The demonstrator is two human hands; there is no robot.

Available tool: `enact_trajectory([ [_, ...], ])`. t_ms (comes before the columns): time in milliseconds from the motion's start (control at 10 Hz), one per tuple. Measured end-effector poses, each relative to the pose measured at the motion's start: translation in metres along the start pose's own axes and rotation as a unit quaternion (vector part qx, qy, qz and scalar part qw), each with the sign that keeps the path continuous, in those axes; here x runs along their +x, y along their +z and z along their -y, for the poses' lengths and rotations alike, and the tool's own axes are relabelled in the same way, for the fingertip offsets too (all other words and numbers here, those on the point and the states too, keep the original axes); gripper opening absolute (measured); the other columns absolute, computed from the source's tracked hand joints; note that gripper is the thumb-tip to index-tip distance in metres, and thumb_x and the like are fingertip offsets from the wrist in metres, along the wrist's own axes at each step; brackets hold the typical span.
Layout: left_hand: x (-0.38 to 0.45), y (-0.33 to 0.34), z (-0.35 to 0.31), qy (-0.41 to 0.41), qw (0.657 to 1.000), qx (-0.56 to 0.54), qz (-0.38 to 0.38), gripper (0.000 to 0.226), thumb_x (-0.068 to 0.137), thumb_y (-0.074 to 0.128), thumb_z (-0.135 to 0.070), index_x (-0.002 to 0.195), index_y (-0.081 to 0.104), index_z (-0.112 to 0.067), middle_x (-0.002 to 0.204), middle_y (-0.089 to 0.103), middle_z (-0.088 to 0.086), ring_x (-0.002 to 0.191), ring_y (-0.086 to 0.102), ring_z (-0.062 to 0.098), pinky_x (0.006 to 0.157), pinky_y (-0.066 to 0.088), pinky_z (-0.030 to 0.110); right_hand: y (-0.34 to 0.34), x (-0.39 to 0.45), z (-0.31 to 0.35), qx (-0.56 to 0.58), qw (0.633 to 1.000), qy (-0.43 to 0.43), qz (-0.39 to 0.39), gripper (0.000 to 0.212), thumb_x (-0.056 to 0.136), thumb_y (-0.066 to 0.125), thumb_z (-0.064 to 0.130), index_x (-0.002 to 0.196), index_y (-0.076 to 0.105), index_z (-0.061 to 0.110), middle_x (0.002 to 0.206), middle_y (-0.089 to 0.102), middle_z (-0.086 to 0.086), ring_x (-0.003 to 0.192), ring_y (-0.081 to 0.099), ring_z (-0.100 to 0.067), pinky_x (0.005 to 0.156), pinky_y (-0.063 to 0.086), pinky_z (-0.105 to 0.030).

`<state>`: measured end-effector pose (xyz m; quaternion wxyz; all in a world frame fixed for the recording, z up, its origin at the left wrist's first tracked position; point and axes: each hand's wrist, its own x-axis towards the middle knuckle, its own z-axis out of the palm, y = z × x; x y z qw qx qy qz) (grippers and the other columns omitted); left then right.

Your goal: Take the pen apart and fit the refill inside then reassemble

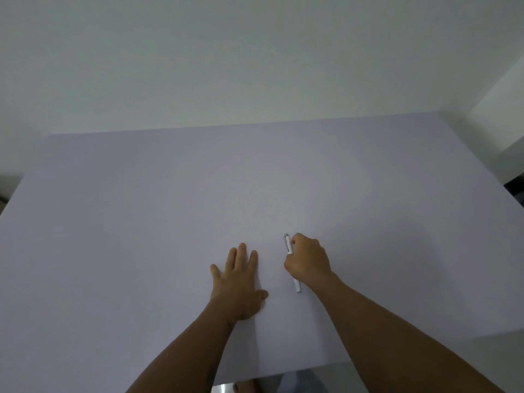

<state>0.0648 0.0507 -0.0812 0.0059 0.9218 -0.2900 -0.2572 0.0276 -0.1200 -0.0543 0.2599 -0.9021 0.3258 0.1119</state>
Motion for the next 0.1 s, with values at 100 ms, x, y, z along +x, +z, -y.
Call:
enact_trajectory([
  [100, -0.0013, -0.0141, -0.0001, 0.007, 1.0, 0.008, 0.02, 0.093, 0.086, 0.052, -0.057, 0.155, -0.001, -0.023, 0.163, -0.016, 0.006, 0.15, -0.009, 0.027, 0.116, 0.016, 0.059, -0.0115, -0.0048, -0.0027, 0.002, 1.0, 0.015, -0.006, 0.041, 0.082, 0.062, 0.019, 0.122, 0.058, 0.012, 0.115, 0.062, -0.012, 0.102, 0.062, -0.033, 0.079, 0.049, -0.034],
])
